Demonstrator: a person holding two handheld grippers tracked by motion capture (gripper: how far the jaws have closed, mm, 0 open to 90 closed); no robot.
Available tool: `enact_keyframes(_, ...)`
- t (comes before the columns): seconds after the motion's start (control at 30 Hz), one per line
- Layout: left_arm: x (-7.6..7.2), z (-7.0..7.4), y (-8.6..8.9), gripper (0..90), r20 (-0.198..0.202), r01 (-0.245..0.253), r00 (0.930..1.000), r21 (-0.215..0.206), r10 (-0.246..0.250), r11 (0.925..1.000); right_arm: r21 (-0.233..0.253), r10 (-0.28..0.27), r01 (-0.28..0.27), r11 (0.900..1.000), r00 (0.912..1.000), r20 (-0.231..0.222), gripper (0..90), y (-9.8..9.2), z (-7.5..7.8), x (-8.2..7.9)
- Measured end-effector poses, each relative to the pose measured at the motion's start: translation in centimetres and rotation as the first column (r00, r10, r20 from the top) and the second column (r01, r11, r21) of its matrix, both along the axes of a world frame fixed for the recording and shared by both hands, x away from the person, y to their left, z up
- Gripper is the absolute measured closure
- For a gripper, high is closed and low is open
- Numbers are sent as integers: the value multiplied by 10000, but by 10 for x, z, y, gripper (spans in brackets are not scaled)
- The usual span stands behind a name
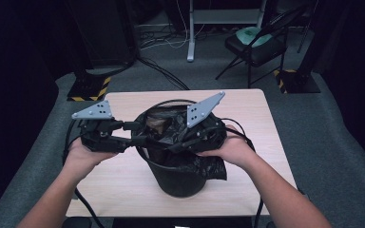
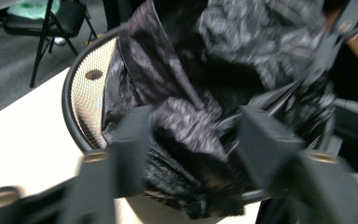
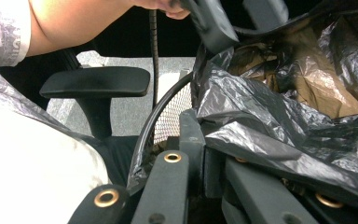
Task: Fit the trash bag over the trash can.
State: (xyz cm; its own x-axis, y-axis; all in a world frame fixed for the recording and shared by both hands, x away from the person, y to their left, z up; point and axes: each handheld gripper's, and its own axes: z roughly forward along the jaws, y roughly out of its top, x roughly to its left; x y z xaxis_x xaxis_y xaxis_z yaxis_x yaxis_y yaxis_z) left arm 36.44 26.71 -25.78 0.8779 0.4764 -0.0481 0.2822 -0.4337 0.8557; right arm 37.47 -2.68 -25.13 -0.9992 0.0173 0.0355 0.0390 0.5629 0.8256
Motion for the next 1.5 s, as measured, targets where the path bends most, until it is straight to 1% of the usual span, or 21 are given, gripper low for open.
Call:
enact_keyframes(0.03, 1, -2, 1, 564, -44, 7, 10000, 32, -7, 10000, -56, -42, 42, 10000, 10000, 35, 887, -1, 0, -1)
enact_keyframes(0.1, 2, -4, 2, 688, -100, 44, 9999, 1, -44, 10000, -176, -83, 84, 9998, 9999, 95, 879, -1, 0, -2)
enact_keyframes(0.13, 3, -6, 5, 754, 130, -9, 9999, 164, 7, 9999, -201, -42, 43, 9998, 10000, 90, 861, -2, -1, -2)
enact_keyframes(0.17, 3, -5, 7, 803, 263, -98, 9996, 250, 91, 9996, -208, -38, 40, 9998, 10000, 76, 828, -2, -1, -2)
enact_keyframes(0.2, 3, -5, 9, 838, 291, -152, 9995, 221, 145, 9996, -192, -91, 92, 9998, 9999, 73, 789, -2, -1, -3)
enact_keyframes(0.27, 5, -5, 15, 874, 370, -323, 9988, 226, 315, 9992, -63, -211, 211, 9998, 9998, 57, 734, -5, 1, -2)
enact_keyframes(0.33, 8, -5, 20, 877, 303, -512, 9983, 189, 506, 9985, 71, -446, 446, 9990, 9990, 64, 682, -11, 4, -2)
enact_keyframes(0.4, 11, -7, 25, 879, 227, -638, 9977, 153, 635, 9978, 200, -562, 560, 9982, 9983, 134, 651, -19, 8, -3)
enact_keyframes(0.57, 17, -11, 33, 880, 120, -802, 9967, 86, 801, 9967, 410, -1140, 1131, 9927, 9932, 216, 599, -46, 16, -8)
enact_keyframes(0.7, 21, -14, 35, 879, -8, -826, 9966, 22, 826, 9966, 583, -1570, 1547, 9862, 9869, 380, 580, -68, 22, -14)
enact_keyframes(0.8, 22, -15, 35, 878, -19, -829, 9966, 30, 829, 9966, 777, -1879, 1837, 9799, 9809, 510, 576, -83, 25, -19)
enact_keyframes(1.0, 24, -15, 38, 877, -51, -943, 9955, 24, 944, 9955, 1051, -2480, 2418, 9646, 9675, 502, 560, -107, 26, -23)
enact_keyframes(1.07, 25, -15, 39, 877, -80, -971, 9952, 14, 971, 9953, 1094, -2612, 2551, 9607, 9642, 452, 548, -112, 25, -23)
enact_keyframes(1.13, 25, -15, 40, 877, -84, -1003, 9949, 15, 1003, 9950, 1025, -2717, 2664, 9584, 9615, 417, 538, -114, 21, -23)
enact_keyframes(1.23, 25, -15, 40, 876, -76, -1006, 9949, 18, 1006, 9949, 920, -2719, 2681, 9590, 9618, 315, 532, -115, 16, -23)
enact_keyframes(1.37, 26, -16, 40, 874, -72, -985, 9951, 51, 986, 9951, 860, -2637, 2609, 9615, 9643, 233, 525, -113, 9, -23)
enact_keyframes(1.4, 26, -16, 40, 874, -68, -986, 9951, 54, 986, 9951, 825, -2661, 2636, 9611, 9637, 212, 526, -112, 7, -23)
enact_keyframes(1.47, 26, -16, 41, 874, -71, -981, 9951, 58, 982, 9952, 732, -2744, 2725, 9594, 9614, 174, 547, -111, 4, -22)
enact_keyframes(1.5, 26, -16, 41, 874, -89, -988, 9951, 58, 989, 9951, 657, -2774, 2760, 9589, 9607, 118, 592, -111, 2, -21)
